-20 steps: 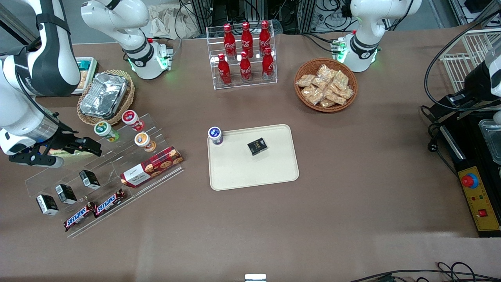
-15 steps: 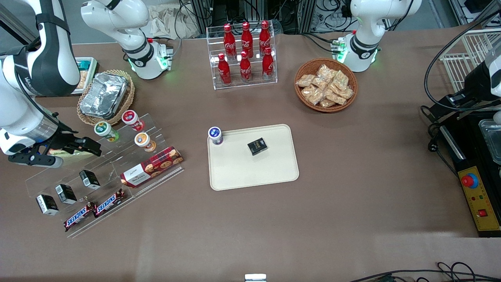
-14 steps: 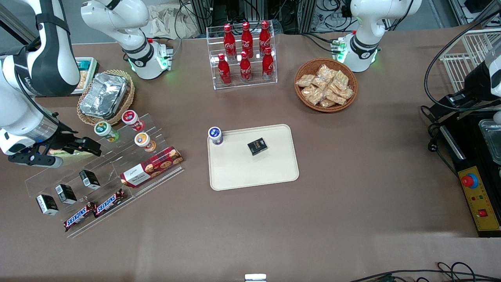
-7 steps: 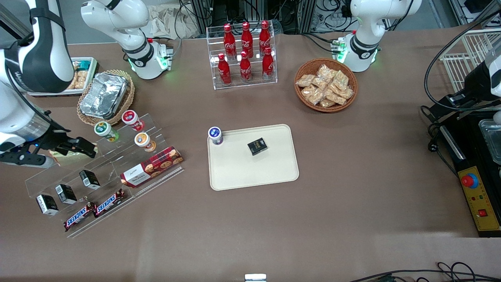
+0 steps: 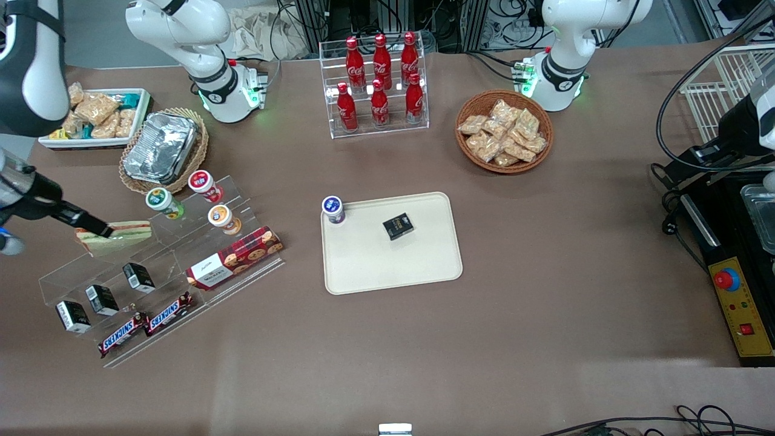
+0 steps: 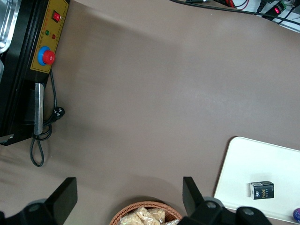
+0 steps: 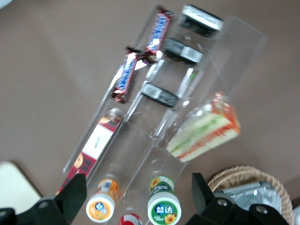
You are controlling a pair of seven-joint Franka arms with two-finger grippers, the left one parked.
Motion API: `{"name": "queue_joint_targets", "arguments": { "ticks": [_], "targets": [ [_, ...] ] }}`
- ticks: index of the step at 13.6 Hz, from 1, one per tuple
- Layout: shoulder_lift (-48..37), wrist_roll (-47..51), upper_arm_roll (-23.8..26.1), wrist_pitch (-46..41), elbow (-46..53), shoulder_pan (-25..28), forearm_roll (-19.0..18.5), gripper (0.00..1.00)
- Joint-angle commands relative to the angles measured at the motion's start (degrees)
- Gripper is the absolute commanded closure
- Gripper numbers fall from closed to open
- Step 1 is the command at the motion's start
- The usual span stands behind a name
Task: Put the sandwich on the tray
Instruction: 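Move the right gripper down over the wrapped sandwich in the acrylic rack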
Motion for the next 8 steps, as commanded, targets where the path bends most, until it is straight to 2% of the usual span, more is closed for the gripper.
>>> {"name": "queue_joint_targets", "arguments": {
  "ticks": [1, 3, 7, 8],
  "targets": [
    [0.51, 7.05, 0.13, -0.83, 0.63, -3.13, -0.51, 0.0],
    [2.08, 7.67, 0.13, -0.57, 0.63, -6.64, -0.25, 0.0],
    [6.22, 8.54, 0.22, 3.29, 0.02, -9.47, 0.98, 0.0],
    [6.92, 9.94, 0.22, 4.26, -0.15, -10.17, 2.72, 0.0]
  ]
}}
